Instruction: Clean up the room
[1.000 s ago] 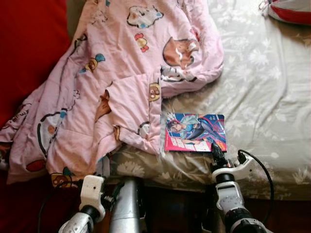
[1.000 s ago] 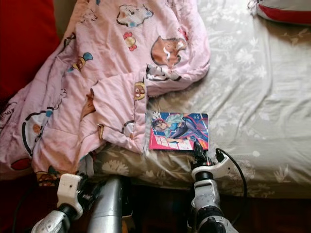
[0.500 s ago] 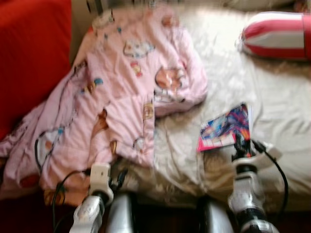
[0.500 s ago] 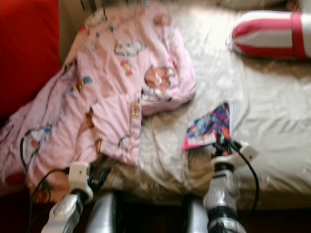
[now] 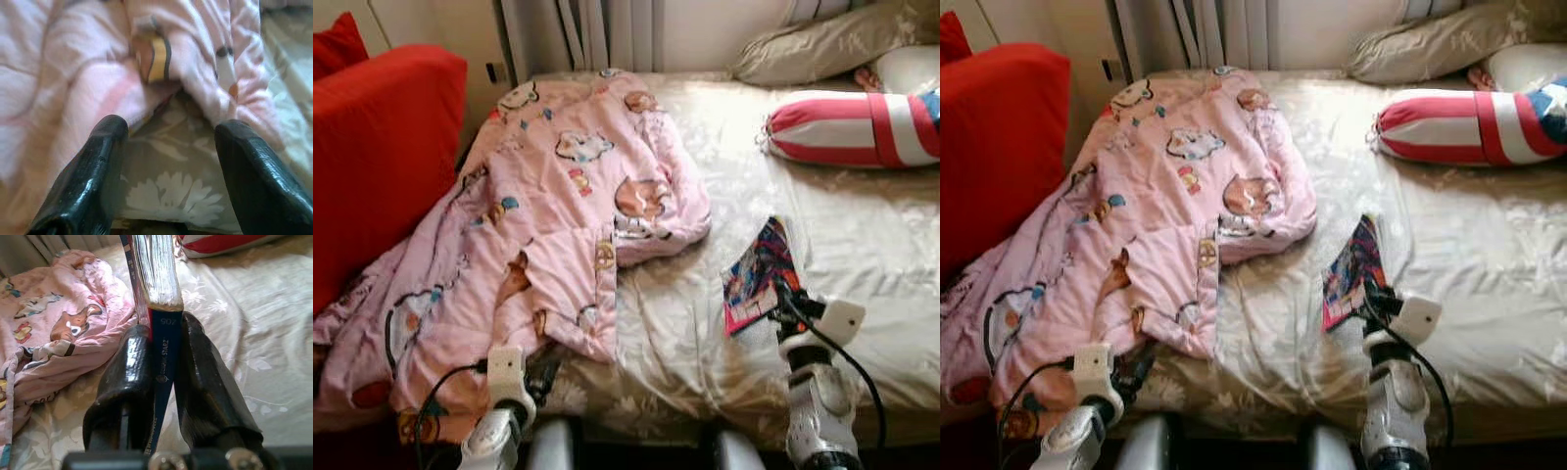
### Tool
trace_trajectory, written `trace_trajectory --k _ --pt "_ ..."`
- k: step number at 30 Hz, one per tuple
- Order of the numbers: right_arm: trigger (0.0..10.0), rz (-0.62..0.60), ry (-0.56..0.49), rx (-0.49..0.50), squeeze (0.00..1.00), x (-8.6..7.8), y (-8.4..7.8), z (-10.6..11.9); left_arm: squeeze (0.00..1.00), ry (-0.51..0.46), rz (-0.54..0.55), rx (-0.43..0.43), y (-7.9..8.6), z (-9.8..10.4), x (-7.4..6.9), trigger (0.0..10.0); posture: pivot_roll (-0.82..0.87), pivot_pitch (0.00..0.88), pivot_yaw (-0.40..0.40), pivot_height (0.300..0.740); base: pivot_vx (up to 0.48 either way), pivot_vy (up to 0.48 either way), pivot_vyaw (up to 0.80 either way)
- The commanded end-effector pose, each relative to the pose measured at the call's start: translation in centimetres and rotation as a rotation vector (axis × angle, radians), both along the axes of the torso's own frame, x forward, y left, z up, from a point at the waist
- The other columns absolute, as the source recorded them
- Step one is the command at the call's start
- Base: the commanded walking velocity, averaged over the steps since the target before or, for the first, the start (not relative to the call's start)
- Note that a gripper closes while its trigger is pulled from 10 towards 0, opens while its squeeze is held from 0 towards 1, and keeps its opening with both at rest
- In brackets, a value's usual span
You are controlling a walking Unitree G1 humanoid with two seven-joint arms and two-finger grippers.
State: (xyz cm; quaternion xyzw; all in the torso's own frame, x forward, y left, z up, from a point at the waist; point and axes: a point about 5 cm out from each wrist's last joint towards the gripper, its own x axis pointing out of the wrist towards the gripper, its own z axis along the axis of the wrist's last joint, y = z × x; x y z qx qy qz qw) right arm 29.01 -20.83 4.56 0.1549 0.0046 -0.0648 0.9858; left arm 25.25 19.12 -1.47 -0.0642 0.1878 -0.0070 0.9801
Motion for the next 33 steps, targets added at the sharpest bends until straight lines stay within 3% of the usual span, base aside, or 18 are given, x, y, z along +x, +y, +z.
trace_trajectory --k 1,7,24,28,33 --pt "10.0 0.001 -0.016 -0.015 0.00 0.1 0.3 0.5 0.00 0.005 0.025 -0.004 0.4 -0.2 -0.1 10.0 0.05 0.000 -0.014 0.702 0.000 0.000 0.00" --pt "10.0 0.004 0.007 -0.030 0.00 0.0 0.4 0.1 0.00 0.046 0.034 0.001 0.5 -1.0 -0.6 10.0 0.06 0.000 -0.024 0.740 0.000 0.000 0.00" --pt "10.0 -0.041 0.092 -0.031 0.00 -0.6 0.3 -1.3 0.00 0.180 0.035 0.033 0.8 -3.2 -2.7 10.0 0.07 0.000 -0.034 0.740 0.000 0.000 0.00" --pt "10.0 -0.093 0.145 0.033 0.00 -1.0 -0.2 -2.2 0.00 0.177 0.033 0.034 0.7 -3.2 -2.8 10.0 0.07 0.000 -0.034 0.740 0.000 -0.431 -0.32" --pt "10.0 -0.084 0.131 0.011 0.00 -1.1 -0.1 -2.1 0.00 0.174 0.036 0.030 0.7 -3.2 -2.7 10.0 0.07 0.000 -0.031 0.740 0.000 -0.480 -0.60"
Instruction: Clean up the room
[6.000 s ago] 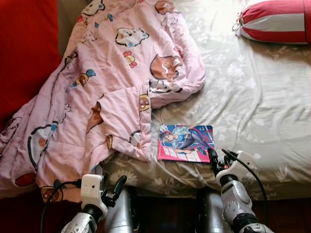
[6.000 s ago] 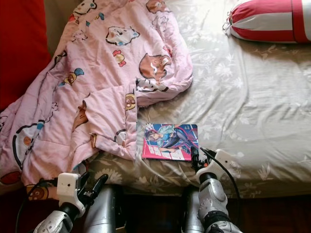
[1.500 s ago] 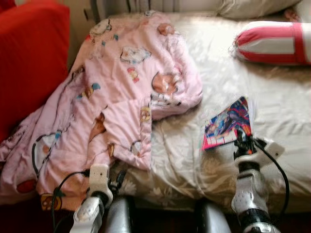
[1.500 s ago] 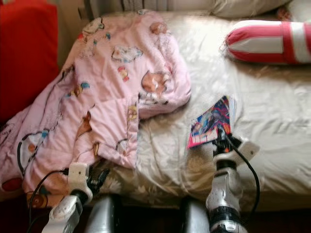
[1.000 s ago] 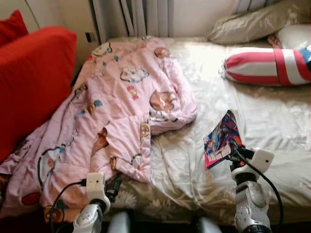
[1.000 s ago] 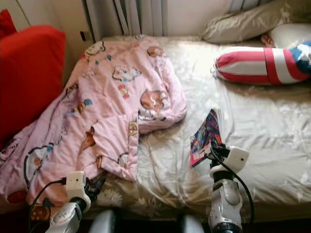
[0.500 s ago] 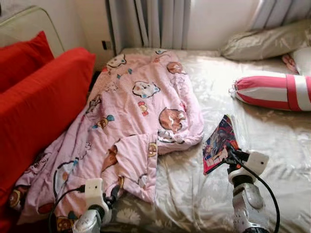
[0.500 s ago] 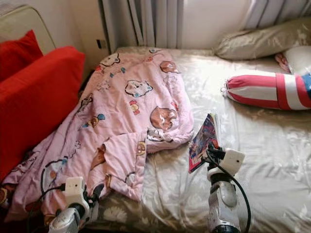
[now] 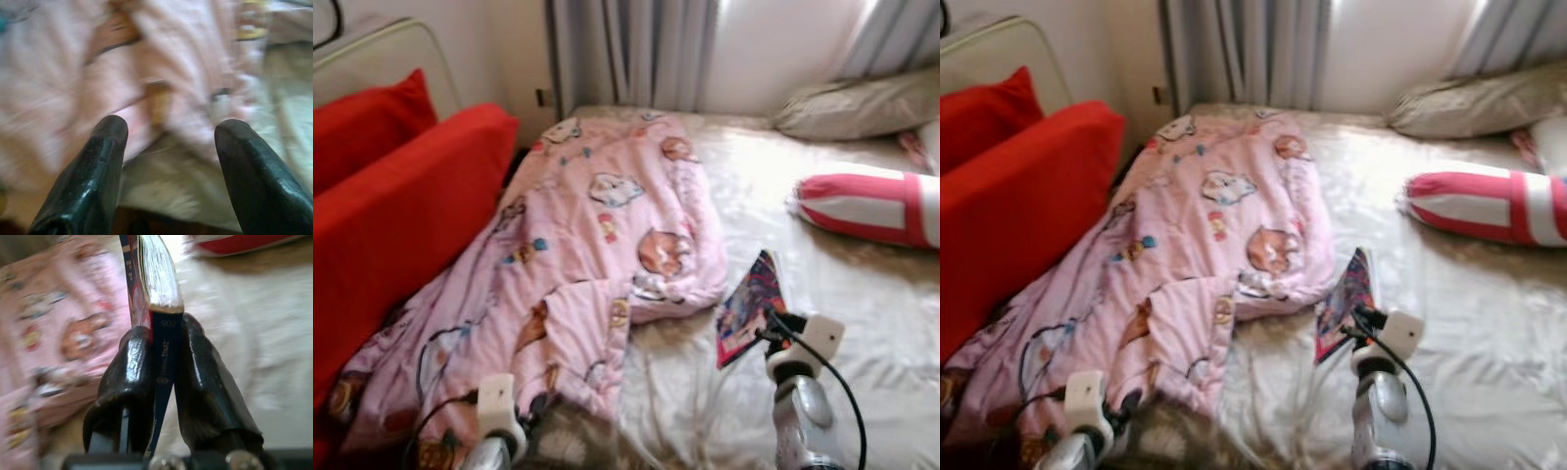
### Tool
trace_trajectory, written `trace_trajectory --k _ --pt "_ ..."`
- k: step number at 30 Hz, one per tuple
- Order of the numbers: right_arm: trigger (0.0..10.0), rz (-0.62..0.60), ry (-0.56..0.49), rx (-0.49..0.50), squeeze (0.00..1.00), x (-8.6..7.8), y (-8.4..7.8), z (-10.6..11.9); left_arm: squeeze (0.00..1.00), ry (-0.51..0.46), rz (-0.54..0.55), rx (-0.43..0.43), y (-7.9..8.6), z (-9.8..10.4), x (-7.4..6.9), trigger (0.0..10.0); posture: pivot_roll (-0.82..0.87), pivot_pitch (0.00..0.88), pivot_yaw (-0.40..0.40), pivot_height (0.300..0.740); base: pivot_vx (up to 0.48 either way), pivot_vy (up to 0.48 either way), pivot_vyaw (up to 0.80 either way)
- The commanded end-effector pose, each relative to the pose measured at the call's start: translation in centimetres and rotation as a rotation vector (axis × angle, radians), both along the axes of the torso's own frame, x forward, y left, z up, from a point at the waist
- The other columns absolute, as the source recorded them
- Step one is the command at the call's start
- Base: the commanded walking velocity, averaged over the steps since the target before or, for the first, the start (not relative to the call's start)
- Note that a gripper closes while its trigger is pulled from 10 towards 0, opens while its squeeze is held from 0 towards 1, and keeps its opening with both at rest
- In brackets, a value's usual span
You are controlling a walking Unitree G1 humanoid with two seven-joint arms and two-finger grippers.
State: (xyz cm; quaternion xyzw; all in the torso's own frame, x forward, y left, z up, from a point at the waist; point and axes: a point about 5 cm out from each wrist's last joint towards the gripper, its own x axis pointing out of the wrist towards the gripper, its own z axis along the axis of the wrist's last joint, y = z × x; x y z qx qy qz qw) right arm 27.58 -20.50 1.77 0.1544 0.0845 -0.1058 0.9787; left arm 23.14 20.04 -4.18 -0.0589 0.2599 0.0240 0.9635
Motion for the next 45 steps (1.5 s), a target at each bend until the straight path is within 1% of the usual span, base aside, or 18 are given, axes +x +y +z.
trace_trajectory --k 1,21,31,35,45 --pt "10.0 -0.033 -0.042 -0.010 0.00 0.26 -0.46 0.70 0.00 0.023 -0.013 0.007 -0.22 -0.49 -0.62 10.0 0.07 0.000 -0.029 0.740 0.000 -0.480 0.00" --pt "10.0 -0.021 -0.042 -0.011 0.00 0.52 -0.20 0.72 0.00 0.026 -0.015 0.006 0.02 -0.57 -0.80 10.0 0.07 0.000 -0.025 0.740 0.000 -0.469 0.00" --pt "10.0 0.018 -0.041 -0.023 0.00 0.60 0.13 0.70 0.00 0.029 -0.019 0.007 0.15 -0.63 -0.94 10.0 0.07 0.001 -0.022 0.740 0.000 -0.456 0.00" --pt "10.0 0.042 -0.042 -0.026 0.00 0.62 0.38 0.67 0.00 0.030 -0.019 0.009 0.20 -0.66 -0.99 10.0 0.07 0.000 -0.022 0.740 0.000 -0.319 0.00" --pt "10.0 0.051 -0.043 -0.017 0.00 0.57 0.49 0.57 0.00 0.040 -0.013 0.002 0.30 -0.79 -1.16 10.0 0.07 0.000 -0.018 0.740 0.000 0.000 0.00"
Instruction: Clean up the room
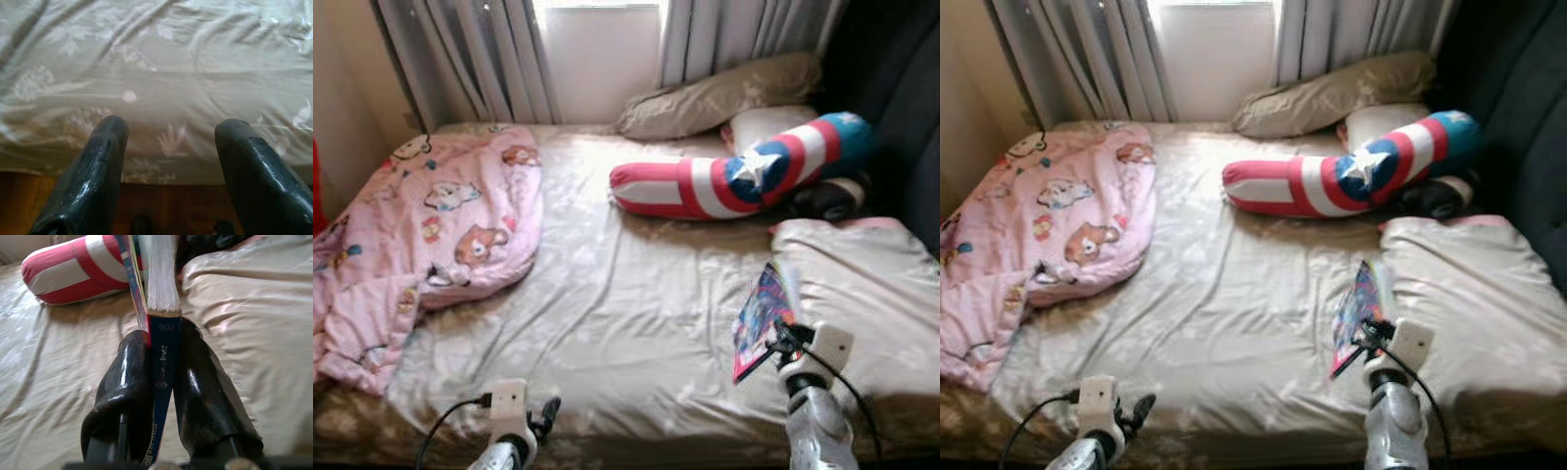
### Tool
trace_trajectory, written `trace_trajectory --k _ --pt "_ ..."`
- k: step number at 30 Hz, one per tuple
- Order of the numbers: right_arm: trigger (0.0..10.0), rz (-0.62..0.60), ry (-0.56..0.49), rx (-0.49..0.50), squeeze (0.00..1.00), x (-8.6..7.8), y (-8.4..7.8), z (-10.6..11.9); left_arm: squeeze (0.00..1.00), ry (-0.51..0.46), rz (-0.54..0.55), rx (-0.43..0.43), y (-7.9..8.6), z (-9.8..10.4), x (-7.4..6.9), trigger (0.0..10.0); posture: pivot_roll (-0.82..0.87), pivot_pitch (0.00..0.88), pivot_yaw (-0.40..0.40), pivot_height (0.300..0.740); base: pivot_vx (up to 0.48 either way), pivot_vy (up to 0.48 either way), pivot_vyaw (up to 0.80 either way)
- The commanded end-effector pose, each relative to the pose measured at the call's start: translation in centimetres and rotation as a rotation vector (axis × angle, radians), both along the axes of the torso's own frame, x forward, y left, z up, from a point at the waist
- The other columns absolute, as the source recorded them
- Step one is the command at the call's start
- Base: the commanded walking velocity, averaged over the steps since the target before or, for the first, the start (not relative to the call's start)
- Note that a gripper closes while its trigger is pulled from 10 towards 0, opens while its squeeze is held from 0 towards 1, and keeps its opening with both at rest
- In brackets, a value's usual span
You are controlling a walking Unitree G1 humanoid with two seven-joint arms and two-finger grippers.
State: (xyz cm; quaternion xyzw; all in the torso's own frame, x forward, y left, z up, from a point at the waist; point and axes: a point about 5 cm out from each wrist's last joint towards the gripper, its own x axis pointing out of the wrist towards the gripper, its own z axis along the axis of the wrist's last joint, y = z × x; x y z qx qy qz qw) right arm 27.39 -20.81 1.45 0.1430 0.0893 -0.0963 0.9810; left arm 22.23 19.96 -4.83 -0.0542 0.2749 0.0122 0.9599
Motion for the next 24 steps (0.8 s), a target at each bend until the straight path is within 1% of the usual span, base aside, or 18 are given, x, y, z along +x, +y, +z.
trace_trajectory --k 1,8,11,15,19,24 --pt "10.0 0.031 -0.052 0.007 0.00 0.8 0.8 0.9 0.00 0.012 0.013 -0.002 0.4 -0.2 -0.3 10.0 0.07 0.000 -0.018 0.740 0.000 0.000 0.00" --pt "10.0 0.069 -0.046 0.014 0.00 0.7 1.2 0.7 0.00 0.025 0.011 -0.009 0.3 -0.3 -0.5 10.0 0.06 0.000 -0.017 0.740 0.000 0.000 0.00" --pt "10.0 0.120 -0.057 -0.006 0.00 0.7 1.7 0.8 0.00 0.031 0.012 -0.011 0.3 -0.4 -0.5 10.0 0.06 0.000 -0.016 0.740 0.000 0.000 0.00" --pt "10.0 0.135 -0.063 -0.011 0.00 0.7 1.9 0.9 0.00 0.032 0.012 -0.011 0.3 -0.4 -0.5 10.0 0.06 0.000 -0.018 0.740 0.000 0.000 0.80" --pt "10.0 0.163 -0.055 -0.021 0.00 0.7 2.3 0.7 0.00 0.036 0.008 -0.012 0.3 -0.4 -0.5 10.0 0.06 0.000 -0.020 0.740 0.248 0.000 0.00" --pt "10.0 0.154 -0.045 -0.007 0.00 0.5 2.3 0.5 0.00 0.039 0.009 -0.016 0.3 -0.6 -0.8 10.0 0.06 0.001 -0.021 0.740 0.255 0.000 0.00"
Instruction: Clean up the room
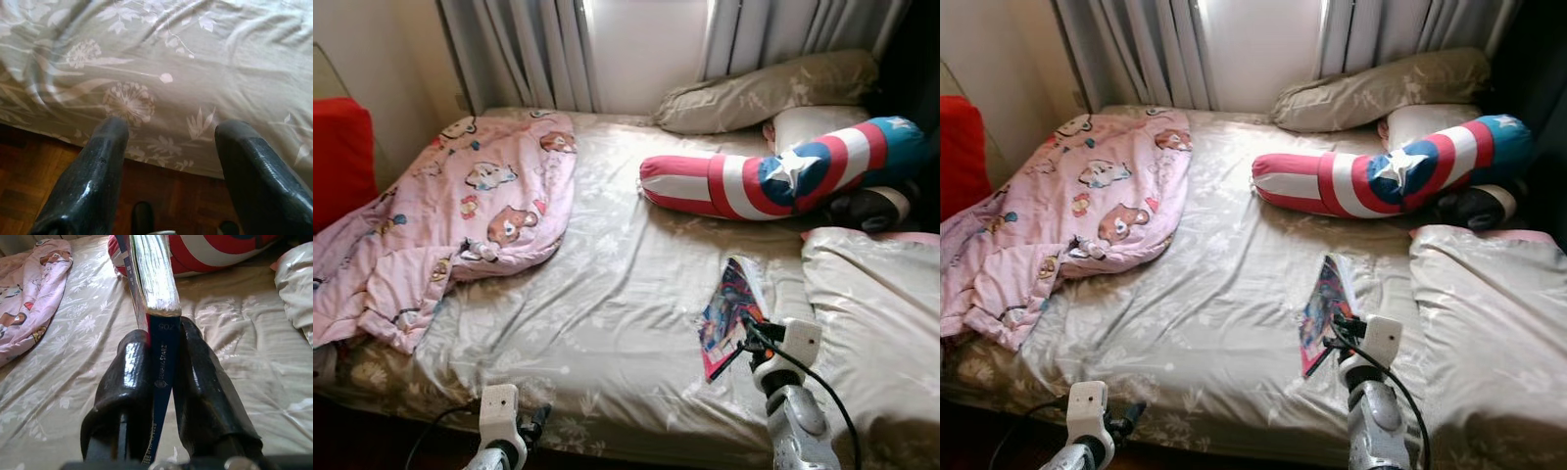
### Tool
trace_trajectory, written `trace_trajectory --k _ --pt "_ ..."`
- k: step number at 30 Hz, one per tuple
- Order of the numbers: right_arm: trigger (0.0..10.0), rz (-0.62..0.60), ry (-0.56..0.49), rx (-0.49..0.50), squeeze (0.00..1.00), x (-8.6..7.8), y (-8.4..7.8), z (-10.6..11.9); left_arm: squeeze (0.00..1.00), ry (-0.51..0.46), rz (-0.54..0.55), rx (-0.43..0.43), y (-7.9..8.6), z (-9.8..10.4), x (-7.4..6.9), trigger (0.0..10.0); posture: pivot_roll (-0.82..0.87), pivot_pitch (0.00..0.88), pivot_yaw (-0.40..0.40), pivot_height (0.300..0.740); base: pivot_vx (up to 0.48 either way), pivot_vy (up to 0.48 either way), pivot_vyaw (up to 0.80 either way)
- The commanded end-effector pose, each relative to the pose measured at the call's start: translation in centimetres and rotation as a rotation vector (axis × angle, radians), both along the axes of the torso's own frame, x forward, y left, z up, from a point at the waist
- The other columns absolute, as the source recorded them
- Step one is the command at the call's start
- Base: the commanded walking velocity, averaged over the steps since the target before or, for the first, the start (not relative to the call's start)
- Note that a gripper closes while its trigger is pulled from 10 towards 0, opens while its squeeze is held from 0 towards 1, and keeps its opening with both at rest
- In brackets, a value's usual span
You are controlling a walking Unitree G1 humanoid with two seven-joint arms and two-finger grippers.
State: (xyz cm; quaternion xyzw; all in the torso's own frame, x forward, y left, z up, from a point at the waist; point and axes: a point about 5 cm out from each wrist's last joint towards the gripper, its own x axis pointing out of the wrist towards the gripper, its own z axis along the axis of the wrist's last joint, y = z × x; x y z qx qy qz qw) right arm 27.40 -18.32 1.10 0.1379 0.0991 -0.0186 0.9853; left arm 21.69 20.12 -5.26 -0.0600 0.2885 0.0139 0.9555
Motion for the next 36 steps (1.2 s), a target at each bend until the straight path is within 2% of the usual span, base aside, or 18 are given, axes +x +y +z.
trace_trajectory --k 1,12,20,25,29,36 --pt "10.0 -0.003 -0.043 -0.009 0.00 0.5 -0.2 0.8 0.00 0.011 0.004 -0.005 0.2 -0.1 -0.2 10.0 0.06 0.001 -0.021 0.740 0.262 0.000 0.00" --pt "10.0 -0.013 -0.036 0.002 0.00 0.3 0.0 0.7 0.00 -0.001 -0.003 -0.008 0.2 -0.1 -0.3 10.0 0.06 0.010 -0.022 0.740 0.276 0.000 0.00" --pt "10.0 -0.025 -0.036 0.009 0.00 0.2 0.0 0.6 0.00 -0.029 -0.011 -0.009 0.2 0.2 0.0 10.0 0.07 0.016 -0.022 0.740 0.000 0.000 0.00" --pt "10.0 -0.030 -0.040 0.028 0.00 0.2 0.2 0.6 0.00 -0.075 -0.013 -0.011 0.2 0.8 0.7 10.0 0.06 0.019 -0.018 0.740 0.000 0.000 0.00" --pt "10.0 -0.056 -0.048 0.096 0.00 0.6 0.4 0.9 0.00 -0.149 -0.029 -0.013 0.0 1.9 1.8 10.0 0.07 0.020 -0.015 0.740 0.000 0.000 0.00" --pt "10.0 -0.047 -0.030 0.081 0.00 0.9 0.8 0.9 0.00 -0.279 -0.053 -0.012 -0.2 3.9 3.5 10.0 0.07 0.024 -0.009 0.740 0.000 0.000 0.00"
